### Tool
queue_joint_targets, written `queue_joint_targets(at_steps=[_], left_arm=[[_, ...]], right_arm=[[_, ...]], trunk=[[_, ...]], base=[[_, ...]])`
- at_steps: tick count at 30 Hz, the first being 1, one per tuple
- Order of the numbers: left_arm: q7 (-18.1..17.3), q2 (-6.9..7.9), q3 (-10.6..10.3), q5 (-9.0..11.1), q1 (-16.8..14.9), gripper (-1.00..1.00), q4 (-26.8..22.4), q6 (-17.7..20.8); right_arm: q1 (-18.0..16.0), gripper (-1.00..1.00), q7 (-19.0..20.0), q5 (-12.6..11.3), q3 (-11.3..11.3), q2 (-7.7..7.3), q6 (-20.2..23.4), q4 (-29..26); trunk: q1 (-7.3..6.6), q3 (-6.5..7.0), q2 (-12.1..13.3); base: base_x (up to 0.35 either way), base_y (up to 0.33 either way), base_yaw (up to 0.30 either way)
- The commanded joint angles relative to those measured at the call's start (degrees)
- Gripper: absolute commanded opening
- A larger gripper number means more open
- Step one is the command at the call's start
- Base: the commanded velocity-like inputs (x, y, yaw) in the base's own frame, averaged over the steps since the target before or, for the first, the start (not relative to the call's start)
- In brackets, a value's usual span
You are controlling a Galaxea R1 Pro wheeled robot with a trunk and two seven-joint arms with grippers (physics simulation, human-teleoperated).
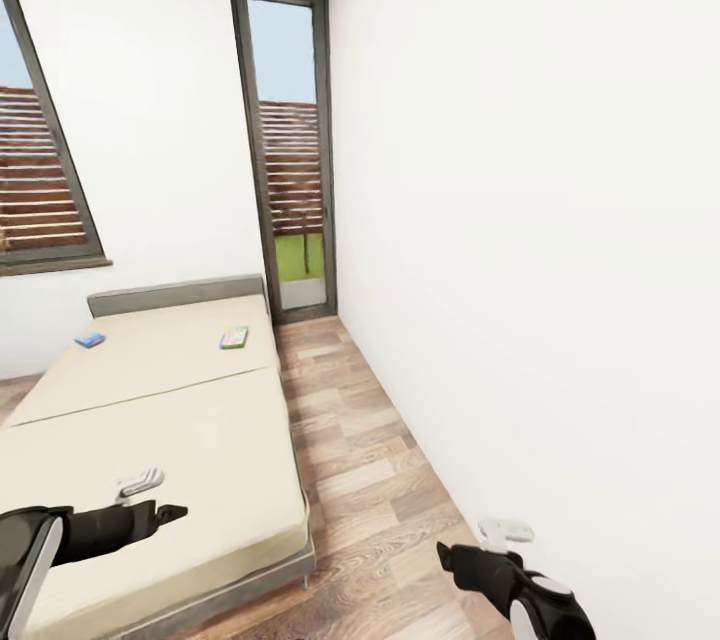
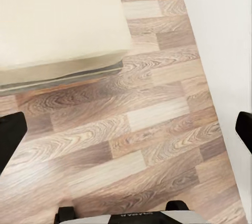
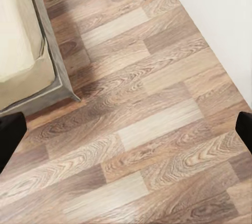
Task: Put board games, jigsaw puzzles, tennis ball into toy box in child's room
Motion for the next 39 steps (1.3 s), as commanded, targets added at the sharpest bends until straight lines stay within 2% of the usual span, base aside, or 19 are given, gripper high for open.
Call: queue_joint_targets(at_steps=[1, 7, 13, 19, 20, 24, 31, 39], left_arm=[[-0.77, 0.03, 0.08, -0.03, -0.02, 1.00, -0.42, 0.37], [-4.81, 0.84, 0.16, -0.45, 0.02, 1.00, -1.93, 0.37], [-8.90, 3.52, 0.18, -0.19, 0.16, 1.00, -2.59, 0.37], [-15.26, 4.95, 0.20, -0.37, 0.32, 1.00, -2.97, 0.37], [-17.45, 5.16, 0.21, -0.53, 0.35, 1.00, -3.02, 0.37], [-20.69, 5.44, 0.24, -0.70, 0.37, 1.00, -3.07, 0.37], [-22.72, 6.07, 0.85, -0.78, 0.44, 1.00, -3.10, 0.32], [-23.11, 6.29, 1.03, -0.78, 0.47, 1.00, -3.11, 0.28]], right_arm=[[-0.04, 1.00, -0.17, -0.47, -0.02, 0.03, 0.43, -0.44], [-0.39, 1.00, -0.12, -0.51, 0.05, 0.18, 1.19, -2.12], [-0.78, 1.00, -0.11, -0.56, 0.08, 0.20, 1.56, -2.95], [-0.87, 1.00, -0.11, -0.54, 0.08, 0.19, 1.75, -3.27], [-0.90, 1.00, -0.11, -0.57, 0.08, 0.19, 2.05, -3.32], [-0.92, 1.00, -0.11, -0.57, 0.08, 0.19, 2.70, -3.32], [-0.94, 1.00, -0.11, -0.56, 0.08, 0.19, 3.18, -3.40], [-0.94, 1.00, -0.10, -0.60, 0.08, 0.34, 3.26, -3.41]], trunk=[[0.02, -0.03, -0.04], [0.02, -0.03, -0.04], [0.02, -0.03, -0.04], [0.02, -0.03, -0.04], [0.02, -0.03, -0.04], [0.02, -0.03, -0.04], [0.02, -0.03, -0.04], [0.02, -0.03, -0.04]], base=[[0.000, 0.000, 0.290], [0.000, 0.000, 0.290], [0.000, 0.000, 0.290], [0.000, 0.000, 0.290], [0.000, 0.000, 0.290], [0.000, 0.000, 0.290], [-0.040, 0.000, 0.290], [-0.215, 0.000, 0.290]])
